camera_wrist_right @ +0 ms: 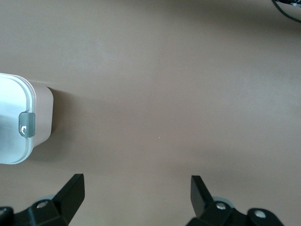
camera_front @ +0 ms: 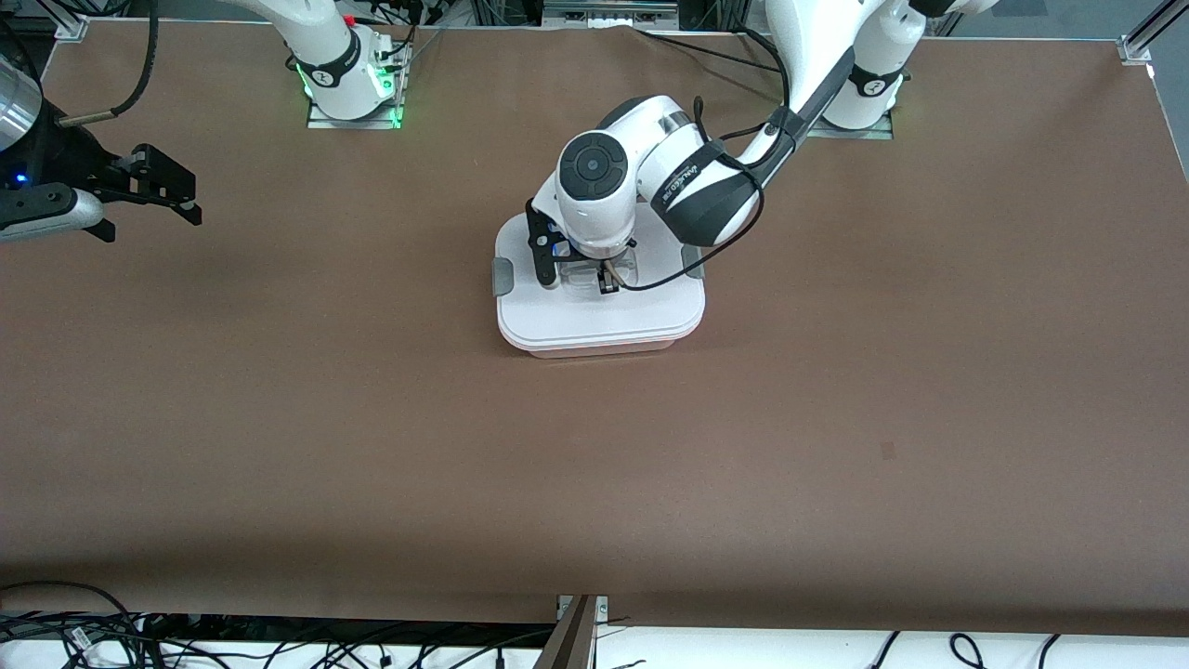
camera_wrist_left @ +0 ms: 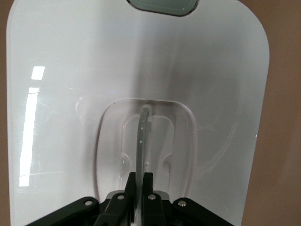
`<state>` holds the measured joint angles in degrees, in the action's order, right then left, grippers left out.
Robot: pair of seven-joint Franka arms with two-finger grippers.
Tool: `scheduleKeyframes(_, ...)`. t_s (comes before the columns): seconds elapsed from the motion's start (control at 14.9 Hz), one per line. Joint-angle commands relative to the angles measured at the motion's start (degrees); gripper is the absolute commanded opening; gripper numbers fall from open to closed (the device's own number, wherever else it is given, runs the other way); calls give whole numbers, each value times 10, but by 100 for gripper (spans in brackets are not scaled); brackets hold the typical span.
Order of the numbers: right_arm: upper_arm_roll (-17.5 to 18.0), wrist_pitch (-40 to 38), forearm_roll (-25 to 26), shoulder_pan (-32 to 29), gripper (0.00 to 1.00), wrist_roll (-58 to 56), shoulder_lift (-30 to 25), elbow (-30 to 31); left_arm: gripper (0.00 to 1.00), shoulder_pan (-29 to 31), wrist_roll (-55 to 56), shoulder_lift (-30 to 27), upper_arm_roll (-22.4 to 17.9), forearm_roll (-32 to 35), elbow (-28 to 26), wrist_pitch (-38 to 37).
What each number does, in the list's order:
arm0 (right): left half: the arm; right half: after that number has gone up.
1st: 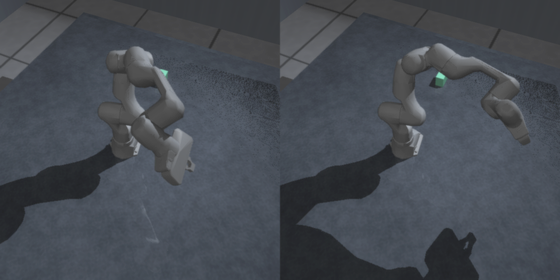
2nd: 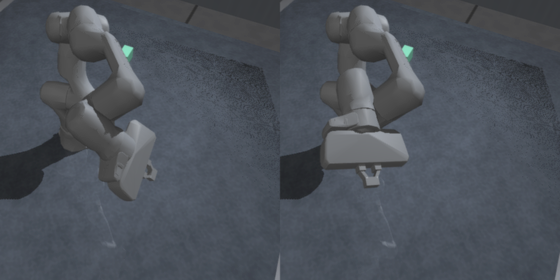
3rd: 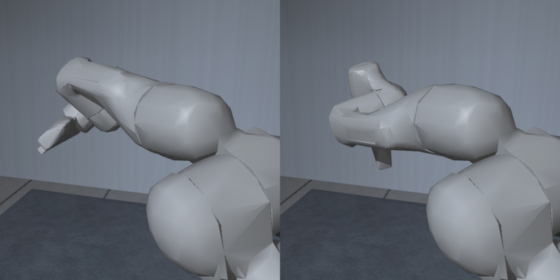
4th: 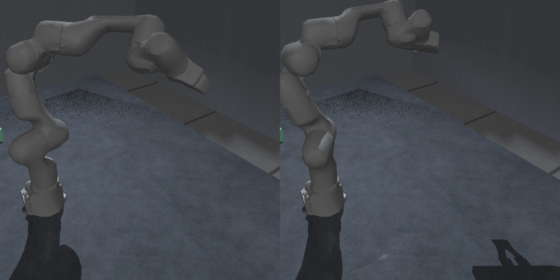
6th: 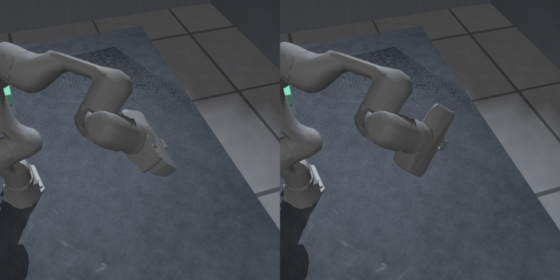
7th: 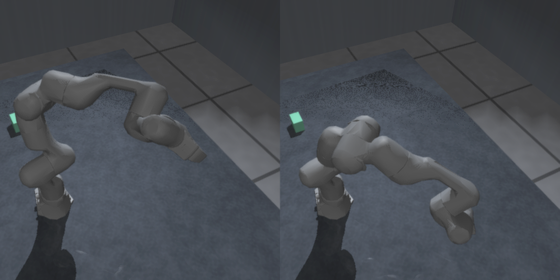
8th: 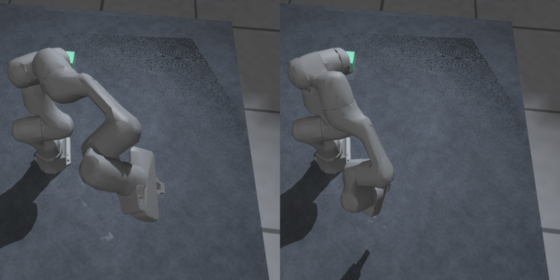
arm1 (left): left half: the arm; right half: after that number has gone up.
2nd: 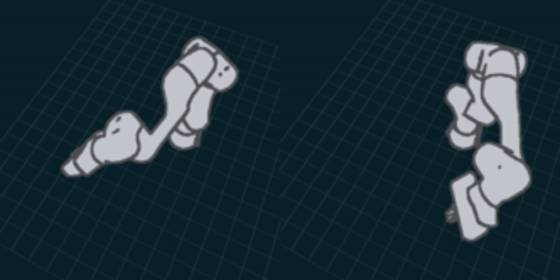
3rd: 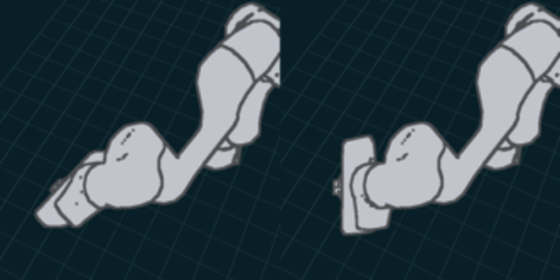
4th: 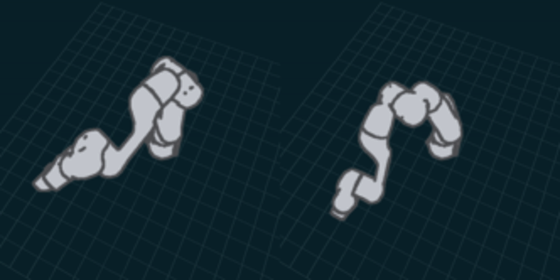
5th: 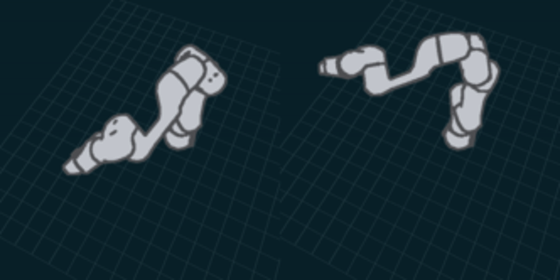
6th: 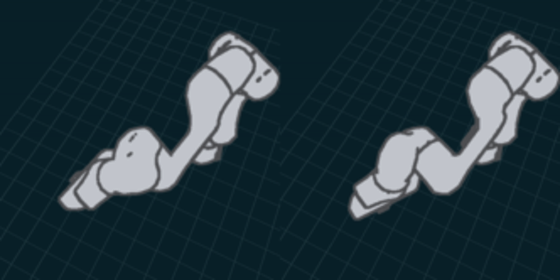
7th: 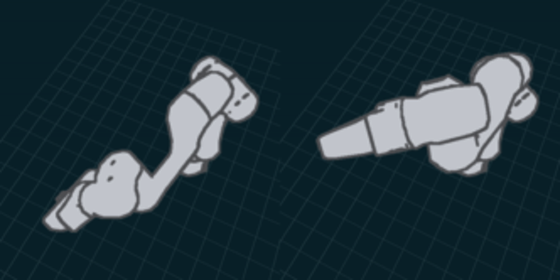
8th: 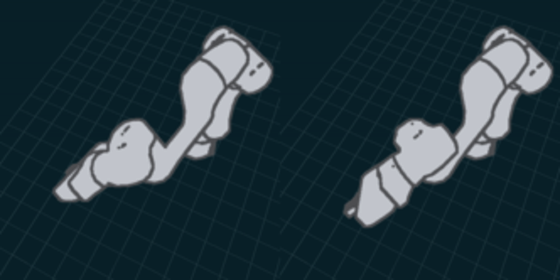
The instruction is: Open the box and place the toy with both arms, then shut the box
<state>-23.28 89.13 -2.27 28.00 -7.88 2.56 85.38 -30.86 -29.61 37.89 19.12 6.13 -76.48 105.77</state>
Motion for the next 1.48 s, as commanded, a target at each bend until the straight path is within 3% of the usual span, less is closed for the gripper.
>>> scheduleKeyframes(0.0, -2, 3, 2, 2, 100, -9, -4, 3, 0, -2, 13, -15, -5, 20, -17, 8)
scheduleKeyframes(0.54, -2, 3, 2, 2, 100, -9, -4, 3, 0, -3, 13, -18, -7, 25, -16, 8)
scheduleKeyframes(0.61, -2, 3, 2, 2, 100, -9, -4, 3, 38, -3, 12, -18, -7, 25, -16, 8)
scheduleKeyframes(0.67, -2, 3, 2, 2, 100, -9, -4, 3, 99, -3, 14, -18, -5, 24, -17, 8)
scheduleKeyframes(1.01, -2, 3, 2, 2, 100, -9, -4, 3, 100, -1, 21, -47, -2, 21, -17, -26)
scheduleKeyframes(1.28, -2, 3, 2, 2, 100, -9, -4, 3, 100, 9, 172, -145, -12, 23, -14, -160)
scheduleKeyframes(1.41, -2, 3, 2, 2, 100, -9, -4, 4, 100, 14, 274, -181, -35, 24, -12, -214)
